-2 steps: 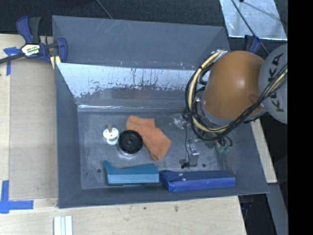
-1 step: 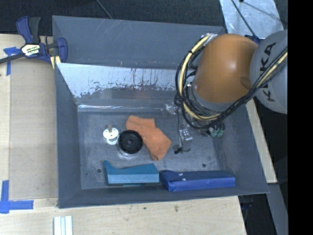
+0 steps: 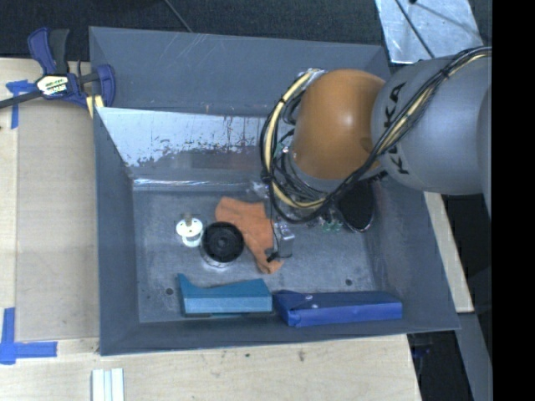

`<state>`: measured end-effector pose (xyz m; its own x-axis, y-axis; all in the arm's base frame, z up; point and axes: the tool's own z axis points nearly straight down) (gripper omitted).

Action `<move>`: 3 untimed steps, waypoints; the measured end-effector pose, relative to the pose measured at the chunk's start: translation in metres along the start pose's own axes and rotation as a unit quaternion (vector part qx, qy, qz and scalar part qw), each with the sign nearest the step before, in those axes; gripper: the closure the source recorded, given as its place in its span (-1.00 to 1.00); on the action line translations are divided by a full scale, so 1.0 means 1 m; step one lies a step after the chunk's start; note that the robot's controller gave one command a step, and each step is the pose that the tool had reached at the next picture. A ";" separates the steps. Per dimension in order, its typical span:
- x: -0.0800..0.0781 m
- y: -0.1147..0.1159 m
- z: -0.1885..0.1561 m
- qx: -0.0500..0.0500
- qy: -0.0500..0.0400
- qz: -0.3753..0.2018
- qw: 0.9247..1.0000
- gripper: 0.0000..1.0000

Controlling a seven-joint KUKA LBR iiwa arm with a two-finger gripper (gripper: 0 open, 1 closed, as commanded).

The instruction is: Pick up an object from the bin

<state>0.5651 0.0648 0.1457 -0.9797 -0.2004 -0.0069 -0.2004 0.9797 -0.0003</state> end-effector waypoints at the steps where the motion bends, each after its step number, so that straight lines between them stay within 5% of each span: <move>1: -0.007 0.002 0.021 -0.001 0.003 -0.005 1.000 -1.00; 2: 0.012 0.014 0.039 0.000 0.002 -0.020 1.000 1.00; 3: 0.012 0.014 0.039 0.000 0.002 -0.020 1.000 -1.00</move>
Offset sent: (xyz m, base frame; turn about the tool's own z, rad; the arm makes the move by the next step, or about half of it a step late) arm -0.0148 0.0121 -0.0392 -0.0402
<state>0.5510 0.0766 0.1066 -0.9707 -0.2403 -0.0028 -0.2403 0.9707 -0.0003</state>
